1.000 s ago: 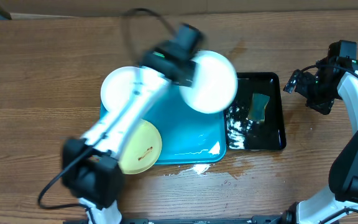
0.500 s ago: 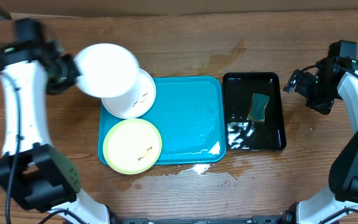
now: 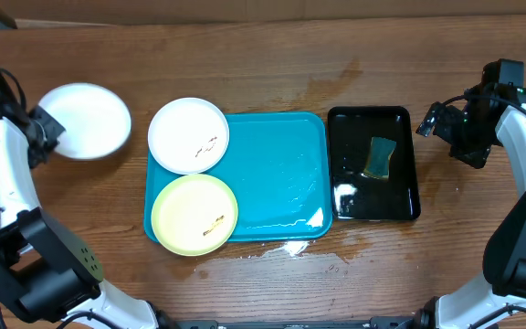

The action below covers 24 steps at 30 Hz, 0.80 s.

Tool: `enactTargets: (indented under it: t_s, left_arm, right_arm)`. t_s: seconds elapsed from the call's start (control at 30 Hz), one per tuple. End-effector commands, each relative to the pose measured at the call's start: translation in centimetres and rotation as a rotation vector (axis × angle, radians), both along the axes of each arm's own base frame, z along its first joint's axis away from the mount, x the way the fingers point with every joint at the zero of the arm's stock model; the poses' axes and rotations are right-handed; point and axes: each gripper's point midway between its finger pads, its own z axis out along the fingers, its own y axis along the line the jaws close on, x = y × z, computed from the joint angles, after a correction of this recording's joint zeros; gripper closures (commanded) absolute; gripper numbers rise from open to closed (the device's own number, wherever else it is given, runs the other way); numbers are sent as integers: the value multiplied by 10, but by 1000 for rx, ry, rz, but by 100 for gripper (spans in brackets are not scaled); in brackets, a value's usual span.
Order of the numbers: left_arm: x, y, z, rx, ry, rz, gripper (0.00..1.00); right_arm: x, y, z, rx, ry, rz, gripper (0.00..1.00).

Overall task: Clean dirty plates on tray and stack at the side
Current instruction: 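Carry the white plate left and set it on the table, then release the plate and move the left gripper to the yellow plate rim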

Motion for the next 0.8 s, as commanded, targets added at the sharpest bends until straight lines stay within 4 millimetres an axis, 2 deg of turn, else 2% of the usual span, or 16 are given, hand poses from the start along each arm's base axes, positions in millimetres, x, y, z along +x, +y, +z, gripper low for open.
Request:
enactTargets:
  t_s: [0.0,0.1,0.2,0.27,0.33,0.37,0.4,0.5,0.57,0.7,0.77]
  left_arm:
    - [-19,11,-11,84,58,53,96]
    - [-22,14,-22,102,64,61,92]
    - [-23,13,-25,100,65,61,91]
    - [-22,14,-24,104,65,53,86]
    - [-20,15,-24,114,65,32,49]
    - [-19,15,-23,120,64,21,37]
    - [-18,16,-22,126,63,8,33]
    - [-13,13,-19,106,43,-4,33]
    - [-4,2,-15,48,1,-40,34]
    - [21,-36,3,-101,-98,-188,35]
    - [20,-56,10,-168,-85,-223,34]
  right_arm:
    - [7,-1,7,0,-25,-4,0]
    - [7,-1,7,-1,-25,-4,0]
    - [7,-1,7,0,-25,-4,0]
    - [7,-1,7,0,-25,-4,0]
    - [7,-1,7,-1,-25,-4,0]
    - [7,-1,7,-1,-25,-4,0]
    - [7,-1,7,-1,-25,-4,0]
    - [7,-1,7,-1,-25,-4,0]
    - [7,-1,7,-1,-25,-4,0]
    - [7,-1,7,0,-25,-4,0]
    - [7,-1,7,-1,-25,-4,0]
